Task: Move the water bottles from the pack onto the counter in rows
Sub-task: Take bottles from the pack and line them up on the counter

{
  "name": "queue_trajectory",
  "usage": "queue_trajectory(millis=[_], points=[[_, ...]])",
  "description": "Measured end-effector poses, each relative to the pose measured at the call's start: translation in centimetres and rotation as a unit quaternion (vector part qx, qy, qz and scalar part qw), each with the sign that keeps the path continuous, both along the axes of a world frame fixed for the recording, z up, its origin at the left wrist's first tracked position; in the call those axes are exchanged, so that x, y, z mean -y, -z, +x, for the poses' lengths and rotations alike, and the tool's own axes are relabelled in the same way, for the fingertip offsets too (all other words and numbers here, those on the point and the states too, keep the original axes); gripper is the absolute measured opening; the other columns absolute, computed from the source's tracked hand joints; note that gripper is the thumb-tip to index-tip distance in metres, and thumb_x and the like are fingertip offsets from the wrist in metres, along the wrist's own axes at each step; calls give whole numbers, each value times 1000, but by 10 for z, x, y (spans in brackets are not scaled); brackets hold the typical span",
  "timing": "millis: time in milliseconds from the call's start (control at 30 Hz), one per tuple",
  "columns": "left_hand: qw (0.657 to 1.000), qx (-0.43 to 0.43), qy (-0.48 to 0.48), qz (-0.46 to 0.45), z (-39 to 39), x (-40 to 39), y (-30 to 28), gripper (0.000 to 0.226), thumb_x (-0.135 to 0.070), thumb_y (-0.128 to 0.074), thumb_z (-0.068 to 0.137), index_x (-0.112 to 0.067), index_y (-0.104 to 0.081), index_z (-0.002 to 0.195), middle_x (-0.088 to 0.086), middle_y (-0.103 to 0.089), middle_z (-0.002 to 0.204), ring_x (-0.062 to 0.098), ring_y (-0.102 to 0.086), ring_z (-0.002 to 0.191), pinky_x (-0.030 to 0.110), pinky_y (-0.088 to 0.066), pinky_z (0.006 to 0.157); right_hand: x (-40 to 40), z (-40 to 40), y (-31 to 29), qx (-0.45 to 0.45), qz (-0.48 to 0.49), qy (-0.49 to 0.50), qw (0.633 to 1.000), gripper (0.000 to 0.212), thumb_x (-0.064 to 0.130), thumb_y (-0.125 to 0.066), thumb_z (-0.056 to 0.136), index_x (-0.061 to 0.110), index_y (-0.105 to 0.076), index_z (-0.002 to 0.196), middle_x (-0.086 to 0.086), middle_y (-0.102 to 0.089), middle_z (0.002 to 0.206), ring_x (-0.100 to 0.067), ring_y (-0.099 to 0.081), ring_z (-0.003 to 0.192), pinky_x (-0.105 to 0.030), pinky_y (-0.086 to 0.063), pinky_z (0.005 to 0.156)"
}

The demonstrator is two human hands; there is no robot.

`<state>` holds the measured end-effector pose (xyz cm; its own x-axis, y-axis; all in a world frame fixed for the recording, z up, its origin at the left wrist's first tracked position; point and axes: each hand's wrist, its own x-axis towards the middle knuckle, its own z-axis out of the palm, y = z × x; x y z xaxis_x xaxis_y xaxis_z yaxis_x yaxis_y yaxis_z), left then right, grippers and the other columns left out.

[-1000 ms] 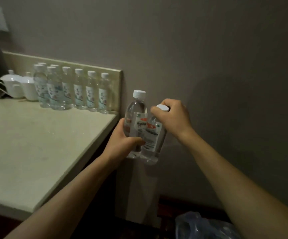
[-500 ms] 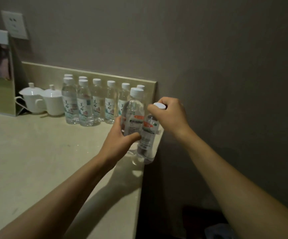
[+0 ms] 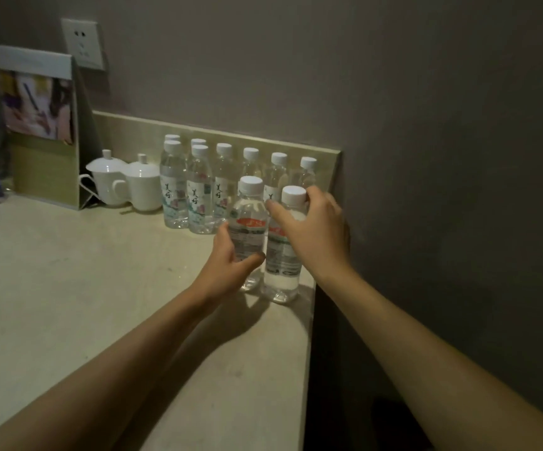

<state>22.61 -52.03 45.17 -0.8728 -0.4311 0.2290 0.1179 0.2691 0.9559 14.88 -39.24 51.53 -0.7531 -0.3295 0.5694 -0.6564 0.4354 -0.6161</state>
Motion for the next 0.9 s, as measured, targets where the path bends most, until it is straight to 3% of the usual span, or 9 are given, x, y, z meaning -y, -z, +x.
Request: queue_trajectory(millis=[167,233,333,467,633,700,767,833,900], points=[[999,-3,54,0,2,6,-2,53,-12,-58,92,-25,-32,136,-3,-57,128,8,-60,116,32,-49,101,-19,1,37,111,59,-54,991,65,66,-63,74,25,-46,122,2,-53,117,-20,-57,109,-43,-49,95],[997,3,82,-15,5,12,-3,48,-5,-51,96,-27,-37,136,-11,-59,125,2,-61,113,23,-49,95,-22,0,49,172,63,-98,978,59,57,-67,76,28,-43,122,7,-62,117,-17,-61,109,-44,-50,96],[992,22,109,-57,9,25,-2,52,-4,-55,95,-28,-41,139,-10,-60,130,7,-60,118,28,-51,97,-24,-4,56,223,63,-146,962,57,41,-69,79,27,-45,128,13,-65,110,-13,-65,102,-44,-56,90],[985,-3,-9,-170,1,31,-1,50,-20,-74,84,-32,-47,125,-9,-58,119,9,-59,107,28,-55,85,-13,-1,62,237,26,-132,962,59,32,-74,81,25,-43,131,4,-62,124,-16,-63,111,-41,-55,93],[964,-22,-121,-236,-24,47,13,51,-38,-80,75,-21,-54,116,1,-58,112,18,-57,103,39,-53,88,23,5,71,193,-33,-8,981,79,52,-73,73,21,-36,136,-2,-51,134,-21,-53,121,-46,-51,96],[963,-22,-91,-254,-30,58,14,63,-41,-77,78,-20,-48,130,3,-54,124,19,-53,114,40,-49,97,36,3,71,208,-29,8,978,76,58,-69,70,25,-40,131,-1,-53,129,-23,-57,116,-48,-52,92],[977,-16,7,-213,-30,71,14,79,-41,-73,79,-20,-33,144,2,-46,139,17,-47,127,39,-42,108,49,-2,73,233,-27,7,972,70,58,-62,64,31,-41,125,1,-54,126,-24,-62,108,-49,-54,88],[983,-1,103,-155,-27,85,15,87,-42,-67,78,-24,-20,150,-1,-42,146,16,-46,132,43,-40,112,53,-4,72,254,-37,4,966,63,45,-60,67,29,-42,125,-4,-58,124,-22,-68,96,-49,-57,84],[977,-8,149,-154,-27,99,16,79,-31,-68,84,-25,-24,149,-6,-50,138,12,-52,127,43,-46,107,54,-3,72,291,-62,-14,955,53,21,-60,82,21,-38,131,-12,-64,115,-18,-73,83,-45,-61,76]])
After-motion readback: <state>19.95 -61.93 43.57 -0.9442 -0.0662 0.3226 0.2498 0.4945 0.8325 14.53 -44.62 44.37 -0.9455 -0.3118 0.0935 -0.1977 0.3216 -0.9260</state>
